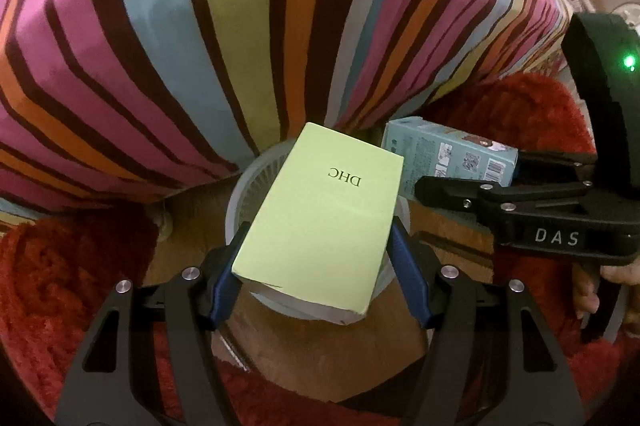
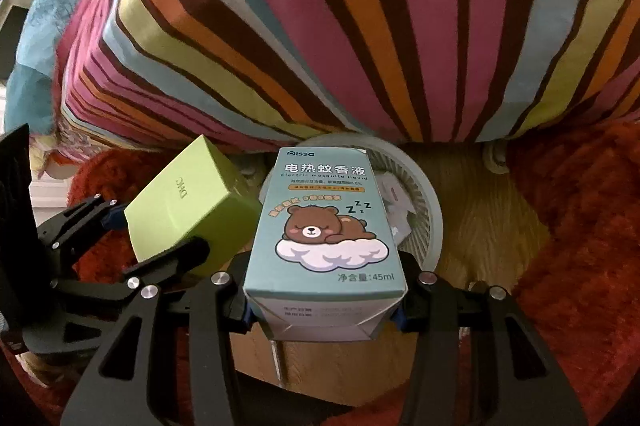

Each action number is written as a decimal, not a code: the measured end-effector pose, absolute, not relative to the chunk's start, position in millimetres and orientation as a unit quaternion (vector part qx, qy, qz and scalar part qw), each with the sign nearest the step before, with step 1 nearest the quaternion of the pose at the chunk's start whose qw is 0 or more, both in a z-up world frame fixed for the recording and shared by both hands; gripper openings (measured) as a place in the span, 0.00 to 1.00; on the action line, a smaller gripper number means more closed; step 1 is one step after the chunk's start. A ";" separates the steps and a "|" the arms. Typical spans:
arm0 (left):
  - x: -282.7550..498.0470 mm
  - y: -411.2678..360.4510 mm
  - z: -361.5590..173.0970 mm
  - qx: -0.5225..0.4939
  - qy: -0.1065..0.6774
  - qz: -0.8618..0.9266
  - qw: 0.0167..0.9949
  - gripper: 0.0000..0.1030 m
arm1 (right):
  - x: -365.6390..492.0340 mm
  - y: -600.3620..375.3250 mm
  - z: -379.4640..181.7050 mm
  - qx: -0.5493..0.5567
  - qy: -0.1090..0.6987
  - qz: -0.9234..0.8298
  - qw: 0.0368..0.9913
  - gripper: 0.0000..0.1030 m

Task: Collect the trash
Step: 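Carry the green box and the teal bear box down over the wastebasket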

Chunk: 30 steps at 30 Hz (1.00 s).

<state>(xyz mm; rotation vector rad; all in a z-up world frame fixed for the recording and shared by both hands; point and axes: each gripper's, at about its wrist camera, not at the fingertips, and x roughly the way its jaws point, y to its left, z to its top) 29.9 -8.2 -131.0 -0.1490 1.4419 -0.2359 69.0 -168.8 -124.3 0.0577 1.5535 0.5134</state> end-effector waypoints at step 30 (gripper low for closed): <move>43.4 -19.6 -206.8 -0.057 0.776 -0.114 0.617 0.64 | 85.3 -164.9 -210.8 0.075 0.798 0.143 0.580 0.45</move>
